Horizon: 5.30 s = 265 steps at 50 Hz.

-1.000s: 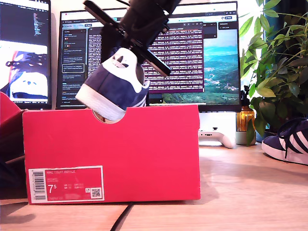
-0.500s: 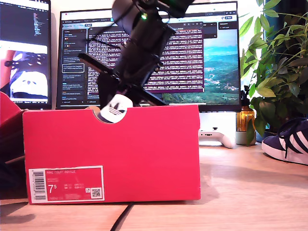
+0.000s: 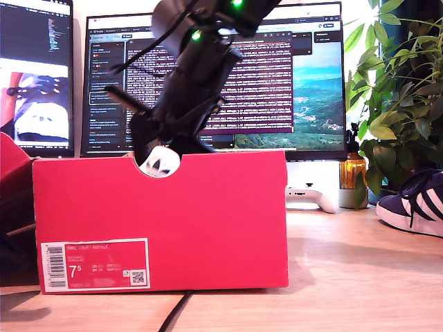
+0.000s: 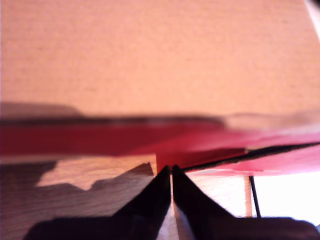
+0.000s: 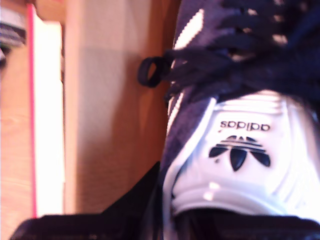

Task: Pack the blue shoes by picking the first shoe and placing it inside the red shoebox, left side, then picking and rotating the second shoe and placing it in the shoebox

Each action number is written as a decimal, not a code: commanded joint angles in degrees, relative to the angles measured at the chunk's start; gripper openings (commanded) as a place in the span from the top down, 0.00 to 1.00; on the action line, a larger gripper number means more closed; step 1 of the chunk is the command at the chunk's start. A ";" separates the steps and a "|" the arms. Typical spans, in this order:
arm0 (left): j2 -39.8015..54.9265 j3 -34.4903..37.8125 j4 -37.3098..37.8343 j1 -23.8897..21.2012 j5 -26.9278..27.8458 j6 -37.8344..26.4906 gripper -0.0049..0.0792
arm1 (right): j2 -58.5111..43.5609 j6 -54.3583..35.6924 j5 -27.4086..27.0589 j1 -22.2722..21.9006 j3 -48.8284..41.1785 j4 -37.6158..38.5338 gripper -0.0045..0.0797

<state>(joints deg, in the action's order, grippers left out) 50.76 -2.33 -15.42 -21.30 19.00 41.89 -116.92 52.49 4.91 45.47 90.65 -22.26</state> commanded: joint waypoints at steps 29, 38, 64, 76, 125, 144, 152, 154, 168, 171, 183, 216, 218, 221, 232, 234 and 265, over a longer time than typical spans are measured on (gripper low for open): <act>0.24 1.09 -0.42 -0.24 -0.02 0.09 0.96 | -0.59 -0.22 2.08 1.88 1.55 1.84 0.44; 0.24 1.09 -0.42 -0.24 0.00 0.09 0.96 | -0.52 -0.46 2.03 2.01 1.81 1.88 0.44; 0.24 1.09 -0.42 -0.24 -0.02 0.09 0.96 | 4.13 -13.86 2.32 -3.76 18.71 -27.58 0.44; 0.24 1.09 -0.42 -0.24 -0.02 0.09 0.96 | 4.50 -16.66 -1.55 -8.20 23.67 -34.67 0.44; 0.24 1.09 -0.42 -0.20 -0.02 0.09 0.96 | 8.46 7.21 -24.41 -28.09 18.84 -56.15 0.16; 0.24 1.09 -0.42 -0.20 -0.02 0.09 0.96 | 19.76 15.45 -24.41 -32.81 4.39 -56.15 0.16; 0.24 1.09 -0.42 -0.20 -0.02 0.09 0.96 | 23.06 18.34 -24.09 -34.40 -1.70 -56.15 0.16; 0.24 1.09 -0.42 -0.20 -0.02 0.09 0.96 | 23.71 18.73 -23.78 -34.75 -3.15 -56.15 0.16; 0.24 1.09 -0.42 -0.20 -0.02 0.09 0.96 | 25.49 21.73 -22.18 -36.74 -9.46 -56.15 0.16; 0.24 1.09 -0.42 -0.20 -0.02 0.09 0.96 | 25.49 22.21 -21.94 -37.20 -10.29 -56.17 0.16; 0.24 1.09 -0.42 -0.20 -0.02 0.09 0.96 | 25.49 25.00 -21.99 -38.77 -13.27 -56.17 0.16; 0.24 1.09 -0.44 -0.20 -0.07 0.09 0.96 | 25.35 26.71 -21.94 -42.66 -21.11 -49.07 0.25; 0.24 1.09 -0.44 -0.20 -0.07 0.09 0.96 | 25.35 26.67 -21.73 -42.66 -22.32 -47.67 0.25; 0.24 1.09 -0.44 -0.20 -0.07 0.09 0.96 | 25.33 26.75 -21.64 -42.73 -23.96 -46.42 0.25; 0.24 1.09 -0.44 -0.20 -0.07 0.09 0.96 | 25.29 25.44 -20.94 -43.93 -29.16 -39.93 0.26; 0.24 1.09 -0.44 -0.20 -0.07 0.09 0.96 | 25.24 25.27 -20.48 -44.24 -30.36 -38.21 0.26; 0.24 1.09 -0.42 -0.20 -0.04 0.09 0.96 | 24.00 2.58 -17.44 -47.15 -29.44 -29.46 0.96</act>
<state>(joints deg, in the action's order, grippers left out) 50.76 -2.33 -15.42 -21.30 18.98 41.87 -92.20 58.26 -12.80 -1.80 59.11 -52.34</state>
